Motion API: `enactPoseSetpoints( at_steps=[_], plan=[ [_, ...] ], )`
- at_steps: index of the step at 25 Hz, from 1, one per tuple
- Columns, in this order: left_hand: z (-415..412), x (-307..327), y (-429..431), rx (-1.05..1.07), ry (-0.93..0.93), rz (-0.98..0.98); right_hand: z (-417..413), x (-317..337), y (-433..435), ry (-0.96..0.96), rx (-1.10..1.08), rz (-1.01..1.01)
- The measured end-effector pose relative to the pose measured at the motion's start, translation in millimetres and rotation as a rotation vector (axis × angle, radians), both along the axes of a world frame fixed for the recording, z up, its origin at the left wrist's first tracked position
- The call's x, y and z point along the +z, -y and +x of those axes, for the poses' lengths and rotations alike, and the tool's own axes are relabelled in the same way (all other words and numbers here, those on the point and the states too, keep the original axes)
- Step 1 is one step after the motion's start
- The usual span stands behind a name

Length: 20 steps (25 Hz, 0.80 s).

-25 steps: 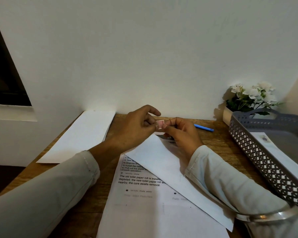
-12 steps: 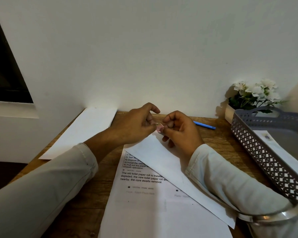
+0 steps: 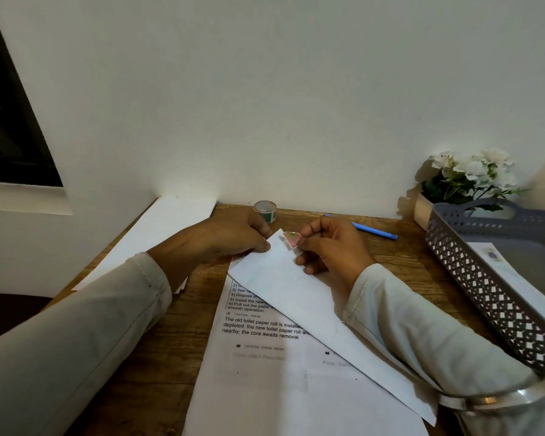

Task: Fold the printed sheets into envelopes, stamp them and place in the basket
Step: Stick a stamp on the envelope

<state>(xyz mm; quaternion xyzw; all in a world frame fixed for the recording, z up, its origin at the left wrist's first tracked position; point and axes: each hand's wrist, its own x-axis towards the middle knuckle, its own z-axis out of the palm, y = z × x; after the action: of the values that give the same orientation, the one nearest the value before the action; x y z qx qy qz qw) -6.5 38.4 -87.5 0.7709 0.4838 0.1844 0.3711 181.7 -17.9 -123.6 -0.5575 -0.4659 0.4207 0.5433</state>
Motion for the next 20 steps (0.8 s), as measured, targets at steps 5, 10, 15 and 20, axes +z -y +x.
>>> enactPoseSetpoints(
  at_steps=[5, 10, 15, 20],
  plan=[
    [0.2, -11.4, 0.3, -0.064, 0.184, 0.008, 1.2, 1.1, -3.4, 0.070, -0.005, -0.009],
    [3.3, -18.2, 1.1, -0.122, 0.256, -0.028, 3.7, 1.8, -3.9, 0.111, -0.002, -0.015],
    [5.1, -24.3, -1.1, -0.100, 0.253, 0.012, 2.1, 4.0, -1.4, 0.163, -0.019, -0.012],
    [10.8, -24.3, 2.8, -0.054, 0.289, 0.058, 1.9, 3.6, -2.5, 0.153, -0.041, -0.005]
  ],
)
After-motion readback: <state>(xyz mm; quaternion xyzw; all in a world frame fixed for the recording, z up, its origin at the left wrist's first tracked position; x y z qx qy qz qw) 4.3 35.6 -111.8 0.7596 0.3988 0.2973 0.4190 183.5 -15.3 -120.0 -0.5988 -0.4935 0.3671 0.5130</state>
